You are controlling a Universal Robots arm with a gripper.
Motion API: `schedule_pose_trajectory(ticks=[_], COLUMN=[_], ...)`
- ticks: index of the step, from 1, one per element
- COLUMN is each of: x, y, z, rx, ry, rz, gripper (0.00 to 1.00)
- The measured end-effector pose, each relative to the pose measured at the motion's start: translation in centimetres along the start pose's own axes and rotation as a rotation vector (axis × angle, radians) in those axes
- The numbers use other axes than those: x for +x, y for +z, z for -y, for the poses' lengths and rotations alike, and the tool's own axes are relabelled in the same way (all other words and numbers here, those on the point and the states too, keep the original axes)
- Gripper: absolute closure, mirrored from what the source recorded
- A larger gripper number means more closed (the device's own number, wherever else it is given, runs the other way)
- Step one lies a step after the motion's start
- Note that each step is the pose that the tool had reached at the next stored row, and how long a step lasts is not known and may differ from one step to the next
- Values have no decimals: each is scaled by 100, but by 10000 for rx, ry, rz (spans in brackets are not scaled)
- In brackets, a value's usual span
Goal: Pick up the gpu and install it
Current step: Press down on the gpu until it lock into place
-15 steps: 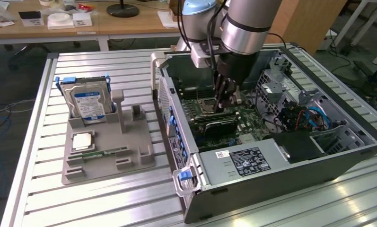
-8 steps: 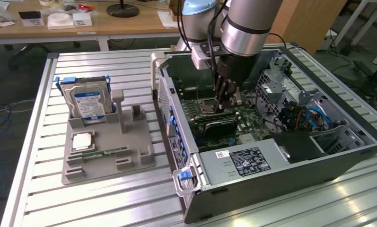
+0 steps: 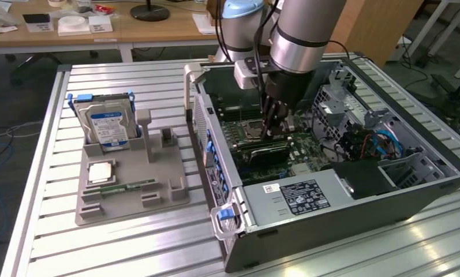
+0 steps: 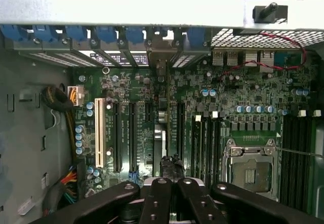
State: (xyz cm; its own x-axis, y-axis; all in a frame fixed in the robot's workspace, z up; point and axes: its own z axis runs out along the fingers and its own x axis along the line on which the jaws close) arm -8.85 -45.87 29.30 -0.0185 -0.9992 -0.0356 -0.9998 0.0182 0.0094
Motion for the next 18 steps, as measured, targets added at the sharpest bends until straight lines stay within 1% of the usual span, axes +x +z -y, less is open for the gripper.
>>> schedule_pose_trajectory(ticks=[2,6,9,13,18], x=[0,2,2,-11,-13], y=[2,65,67,74,132], z=[0,1,1,1,1], rx=[-1,0,-1,0,0], ry=[0,0,0,-2,-1], rz=[-1,1,-1,13,13], gripper=[89,89,89,89,89])
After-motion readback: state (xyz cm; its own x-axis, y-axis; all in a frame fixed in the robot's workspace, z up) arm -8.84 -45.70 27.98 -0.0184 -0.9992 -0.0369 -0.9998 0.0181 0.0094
